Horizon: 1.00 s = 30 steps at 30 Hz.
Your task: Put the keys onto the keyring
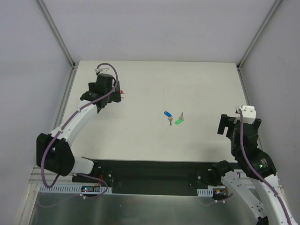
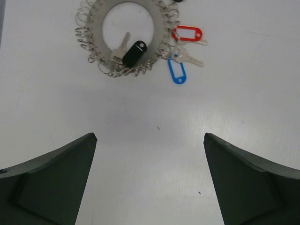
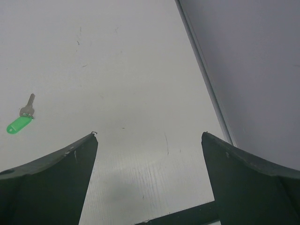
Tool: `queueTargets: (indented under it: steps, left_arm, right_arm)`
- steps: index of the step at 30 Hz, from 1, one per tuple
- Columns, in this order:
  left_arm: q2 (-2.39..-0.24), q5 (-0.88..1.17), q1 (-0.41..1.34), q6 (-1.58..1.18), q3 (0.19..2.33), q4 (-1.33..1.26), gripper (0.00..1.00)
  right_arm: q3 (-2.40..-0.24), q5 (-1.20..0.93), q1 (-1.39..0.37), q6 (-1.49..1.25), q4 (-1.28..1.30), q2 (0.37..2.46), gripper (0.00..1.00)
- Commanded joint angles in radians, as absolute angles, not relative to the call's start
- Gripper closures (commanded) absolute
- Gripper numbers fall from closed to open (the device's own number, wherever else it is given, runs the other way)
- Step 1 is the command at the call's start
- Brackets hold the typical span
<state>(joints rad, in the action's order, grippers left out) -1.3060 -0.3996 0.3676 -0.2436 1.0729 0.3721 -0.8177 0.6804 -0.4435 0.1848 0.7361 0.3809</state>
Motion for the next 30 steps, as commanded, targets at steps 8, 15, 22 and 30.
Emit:
queueTargets:
  steps: [8, 15, 22, 30]
  left_arm:
    - [-1.709, -0.207, 0.052, -0.176, 1.351, 0.35, 0.03]
    - [-1.928, -0.173, -0.047, -0.181, 1.502, 0.351, 0.08]
    - [-2.086, -0.111, -0.094, -0.196, 1.62, 0.365, 0.28]
    - [-2.091, -0.017, -0.092, -0.241, 1.533, 0.387, 0.65]
  right_arm:
    - [-0.815, 0.724, -0.443, 0.147, 0.742, 0.48, 0.04]
    - [-0.836, 0.723, -0.443, 0.074, 0.831, 0.538, 0.04]
    - [-0.847, 0.713, -0.443, 0.058, 0.857, 0.583, 0.04]
    - [-0.836, 0.695, -0.445, 0.069, 0.864, 0.63, 0.04]
